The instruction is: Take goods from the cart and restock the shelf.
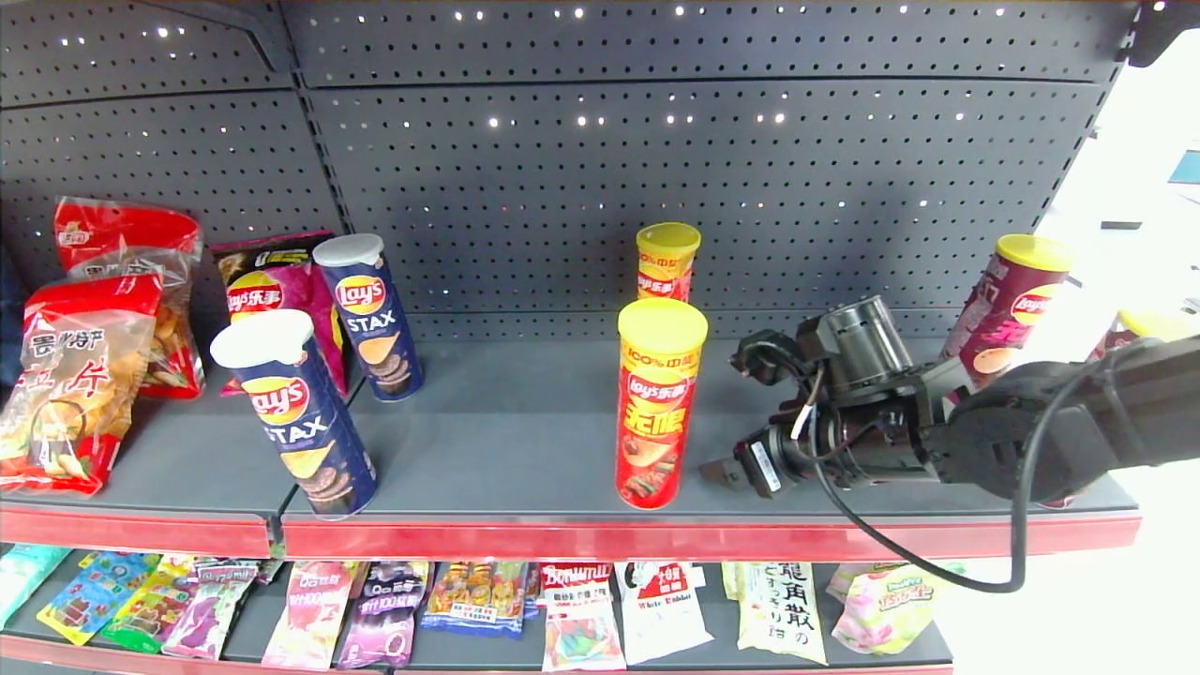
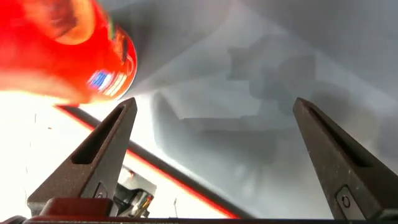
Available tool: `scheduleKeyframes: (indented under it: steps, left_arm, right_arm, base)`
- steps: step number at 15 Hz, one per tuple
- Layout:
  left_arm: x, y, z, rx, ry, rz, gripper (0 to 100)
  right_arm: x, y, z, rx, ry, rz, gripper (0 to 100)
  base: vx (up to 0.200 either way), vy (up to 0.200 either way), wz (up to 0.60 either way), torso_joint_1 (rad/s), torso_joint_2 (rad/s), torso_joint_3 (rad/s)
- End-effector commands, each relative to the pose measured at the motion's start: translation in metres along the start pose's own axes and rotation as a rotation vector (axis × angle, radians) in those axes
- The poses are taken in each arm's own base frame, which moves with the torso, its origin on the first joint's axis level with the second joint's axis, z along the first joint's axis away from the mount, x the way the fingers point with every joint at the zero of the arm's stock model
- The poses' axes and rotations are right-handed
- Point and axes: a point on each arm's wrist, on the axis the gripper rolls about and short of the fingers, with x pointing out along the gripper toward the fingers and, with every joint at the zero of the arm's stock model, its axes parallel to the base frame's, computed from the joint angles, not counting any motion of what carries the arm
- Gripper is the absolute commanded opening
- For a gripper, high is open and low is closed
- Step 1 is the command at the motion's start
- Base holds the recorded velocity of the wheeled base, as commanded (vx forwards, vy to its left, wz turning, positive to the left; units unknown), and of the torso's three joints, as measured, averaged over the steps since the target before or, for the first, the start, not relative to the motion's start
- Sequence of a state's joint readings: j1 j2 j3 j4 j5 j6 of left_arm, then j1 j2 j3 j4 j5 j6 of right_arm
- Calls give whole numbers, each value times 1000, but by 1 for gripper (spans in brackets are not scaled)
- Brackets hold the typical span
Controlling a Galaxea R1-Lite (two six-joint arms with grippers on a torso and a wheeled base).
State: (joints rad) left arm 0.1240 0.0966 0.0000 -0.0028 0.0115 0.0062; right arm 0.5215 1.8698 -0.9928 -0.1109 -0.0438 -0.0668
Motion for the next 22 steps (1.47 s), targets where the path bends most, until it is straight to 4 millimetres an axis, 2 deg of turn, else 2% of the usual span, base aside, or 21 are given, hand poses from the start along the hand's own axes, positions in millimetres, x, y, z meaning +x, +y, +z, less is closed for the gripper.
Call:
scheduleKeyframes:
  steps: [1, 3, 5, 7, 8, 9, 11, 12, 13, 15, 17, 18, 20, 21, 22]
  left_arm:
    - [0, 0, 0, 0, 1, 1, 100]
    - [0, 0, 0, 0, 1, 1, 100]
    - [0, 0, 0, 1, 1, 1, 100]
    - [0, 0, 0, 3, 1, -1, 100]
    - [0, 0, 0, 3, 1, 1, 100]
    - [0, 0, 0, 3, 1, -1, 100]
    - [0, 0, 0, 5, 1, -1, 100]
    - [0, 0, 0, 5, 1, -1, 100]
    - [0, 0, 0, 5, 1, -2, 100]
    - [0, 0, 0, 5, 3, -4, 100]
    - [0, 0, 0, 5, 1, -5, 100]
    - [0, 0, 0, 3, 1, -5, 100]
    - [0, 0, 0, 0, 1, -5, 100]
    - [0, 0, 0, 2, 3, -5, 100]
    - [0, 0, 0, 2, 3, -5, 100]
  right_arm:
    - [-50, -1, -3, 1, -85, -9, 100]
    - [-82, 0, -15, -3, -130, -7, 100]
    - [-143, 12, -53, -102, -227, 5, 100]
    - [-184, 13, -83, -205, -334, -33, 100]
    - [-206, 9, -96, -201, -411, -90, 100]
    - [-219, 5, -102, -175, -460, -141, 100]
    - [-251, -14, -116, -42, -563, -366, 100]
    - [-260, -21, -126, 37, -566, -497, 100]
    - [-264, -26, -136, 137, -539, -612, 100]
    - [-270, -29, -151, 333, -507, -734, 100]
    - [-271, -18, -175, 411, -482, -808, 100]
    - [-267, -1, -204, 357, -502, -795, 100]
    - [-254, 23, -255, 191, -632, -630, 100]
    - [-244, 26, -272, 165, -660, -608, 100]
    - [-233, 23, -279, 187, -622, -639, 100]
  base:
    - [0, 0, 0, 0, 0, 0]
    - [0, 0, 0, 0, 0, 0]
    - [0, 0, 0, 0, 0, 0]
    - [0, 0, 0, 0, 0, 0]
    - [0, 0, 0, 0, 0, 0]
    - [0, 0, 0, 0, 0, 0]
    - [0, 0, 0, 0, 0, 0]
    - [0, 0, 0, 0, 0, 0]
    - [0, 0, 0, 0, 0, 0]
    - [0, 0, 0, 0, 0, 0]
    - [0, 0, 0, 0, 0, 0]
    - [0, 0, 0, 0, 0, 0]
    - [0, 0, 0, 0, 0, 0]
    - [0, 0, 0, 0, 0, 0]
    - [0, 0, 0, 0, 0, 0]
